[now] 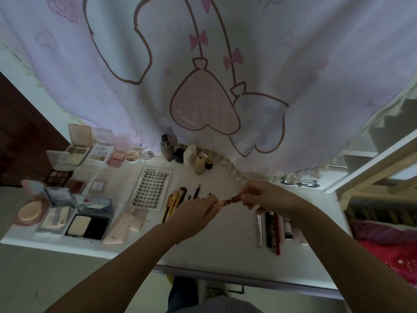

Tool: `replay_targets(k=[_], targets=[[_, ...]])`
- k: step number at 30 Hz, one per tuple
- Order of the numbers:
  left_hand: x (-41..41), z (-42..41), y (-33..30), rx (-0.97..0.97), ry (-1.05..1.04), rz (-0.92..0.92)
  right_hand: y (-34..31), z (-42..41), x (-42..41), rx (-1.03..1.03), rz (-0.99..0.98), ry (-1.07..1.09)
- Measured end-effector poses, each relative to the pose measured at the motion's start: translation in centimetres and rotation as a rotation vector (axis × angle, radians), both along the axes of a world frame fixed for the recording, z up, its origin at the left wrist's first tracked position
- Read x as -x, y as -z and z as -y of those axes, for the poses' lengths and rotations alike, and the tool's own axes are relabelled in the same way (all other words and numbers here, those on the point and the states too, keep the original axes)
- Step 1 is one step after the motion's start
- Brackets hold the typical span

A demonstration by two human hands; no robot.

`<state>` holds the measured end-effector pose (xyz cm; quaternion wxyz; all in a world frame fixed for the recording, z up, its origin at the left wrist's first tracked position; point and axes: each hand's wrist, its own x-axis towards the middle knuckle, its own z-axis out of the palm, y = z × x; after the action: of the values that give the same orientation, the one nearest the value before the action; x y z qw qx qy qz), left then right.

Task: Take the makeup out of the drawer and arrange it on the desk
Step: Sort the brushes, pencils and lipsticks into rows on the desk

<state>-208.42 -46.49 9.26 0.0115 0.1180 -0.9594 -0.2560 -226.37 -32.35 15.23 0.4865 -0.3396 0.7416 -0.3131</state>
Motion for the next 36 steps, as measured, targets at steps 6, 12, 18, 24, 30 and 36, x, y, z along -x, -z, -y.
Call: replay_targets(k=[6,12,18,24,30,36], targets=[[-1.1,1.4,1.2,-0.078,-0.098,0.048,0.1,-1.7,2.1,-0.018,0.002,0.138],[-1.3,-1.1,3.7,-0.371,-0.336,0.118,2.9,-3.0,1.7,-0.099,0.169,0.402],[0.2,-5.6,5.9,-0.565,-0.581,0.142,8.1,-4.0,-3.2,-0.080,0.419,0.750],[0.9,-5.0,5.6,-0.403,-0.630,0.045,9.8,-2.3,-7.4,-0.041,0.606,0.884],[2.0,-3.0,6.5,-0.090,-0.575,0.058,10.6,1.2,-7.7,-0.201,0.071,0.626],[2.6,-2.7,8.2,0.231,-0.543,0.262,12.5,2.5,-8.2,-0.259,-0.252,0.514]])
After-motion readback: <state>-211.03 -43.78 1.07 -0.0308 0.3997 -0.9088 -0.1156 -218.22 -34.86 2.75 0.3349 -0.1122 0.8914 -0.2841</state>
